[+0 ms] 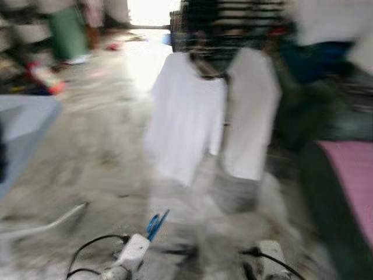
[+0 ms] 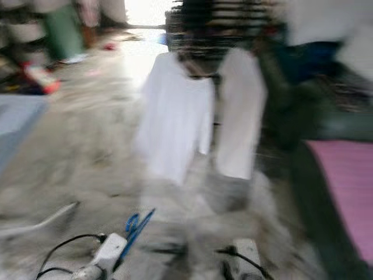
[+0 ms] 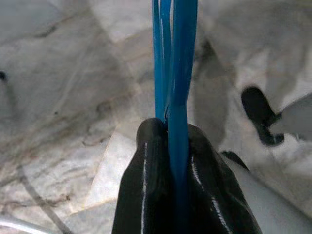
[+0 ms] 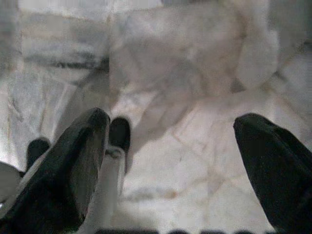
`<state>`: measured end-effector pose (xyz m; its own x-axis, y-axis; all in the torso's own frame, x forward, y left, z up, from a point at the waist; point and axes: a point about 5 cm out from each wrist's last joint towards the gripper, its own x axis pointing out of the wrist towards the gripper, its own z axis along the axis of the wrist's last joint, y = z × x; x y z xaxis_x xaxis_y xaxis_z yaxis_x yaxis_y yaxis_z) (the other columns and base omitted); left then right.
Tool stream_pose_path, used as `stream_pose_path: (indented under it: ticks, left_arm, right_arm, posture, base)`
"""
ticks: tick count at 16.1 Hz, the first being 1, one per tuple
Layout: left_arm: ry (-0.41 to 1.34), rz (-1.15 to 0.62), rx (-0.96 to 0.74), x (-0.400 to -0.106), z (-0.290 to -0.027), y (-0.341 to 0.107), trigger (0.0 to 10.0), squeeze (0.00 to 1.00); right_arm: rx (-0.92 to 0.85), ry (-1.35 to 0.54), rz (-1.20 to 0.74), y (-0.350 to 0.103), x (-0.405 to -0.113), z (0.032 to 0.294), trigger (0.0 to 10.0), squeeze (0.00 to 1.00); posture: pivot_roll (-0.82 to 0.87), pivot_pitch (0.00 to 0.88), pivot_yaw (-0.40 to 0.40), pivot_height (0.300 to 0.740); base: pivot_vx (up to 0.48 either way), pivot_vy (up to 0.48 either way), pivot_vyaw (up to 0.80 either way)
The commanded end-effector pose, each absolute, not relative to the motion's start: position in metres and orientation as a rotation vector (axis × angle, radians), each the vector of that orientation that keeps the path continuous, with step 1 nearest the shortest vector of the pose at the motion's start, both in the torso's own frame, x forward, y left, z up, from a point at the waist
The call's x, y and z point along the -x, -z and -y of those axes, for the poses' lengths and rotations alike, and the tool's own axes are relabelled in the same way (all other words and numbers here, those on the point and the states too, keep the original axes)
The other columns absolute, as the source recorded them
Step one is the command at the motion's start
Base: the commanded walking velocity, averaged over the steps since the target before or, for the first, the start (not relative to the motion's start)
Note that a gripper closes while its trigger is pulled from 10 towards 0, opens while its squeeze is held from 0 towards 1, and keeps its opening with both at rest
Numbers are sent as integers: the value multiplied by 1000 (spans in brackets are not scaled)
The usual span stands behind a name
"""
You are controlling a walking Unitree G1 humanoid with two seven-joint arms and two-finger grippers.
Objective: Hang hanger
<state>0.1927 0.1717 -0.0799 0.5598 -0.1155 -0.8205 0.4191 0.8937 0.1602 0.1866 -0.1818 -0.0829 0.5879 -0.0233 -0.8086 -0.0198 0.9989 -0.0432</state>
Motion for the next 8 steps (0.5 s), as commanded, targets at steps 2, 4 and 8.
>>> stream_pose_path:
  ticks: [2, 4, 8]
  left_arm:
    - [325, -931, -369, -192, -172, 80, 10000, 0]
    - [331, -895, -454, -196, -173, 78, 10000, 0]
    - [310, -776, -501, -202, -173, 72, 10000, 0]
  right_arm:
    - [52, -1, -971, 86, -180, 182, 10000, 0]
    - [90, -25, -942, 83, -185, 181, 10000, 0]
    - [139, -84, -825, 74, -198, 182, 10000, 0]
  posture:
    - [109, 79, 12, 740]
    - [105, 81, 10, 740]
    - [89, 100, 11, 740]
  base:
    - [0, 0, -206]
    - [0, 0, 0]
    - [0, 0, 0]
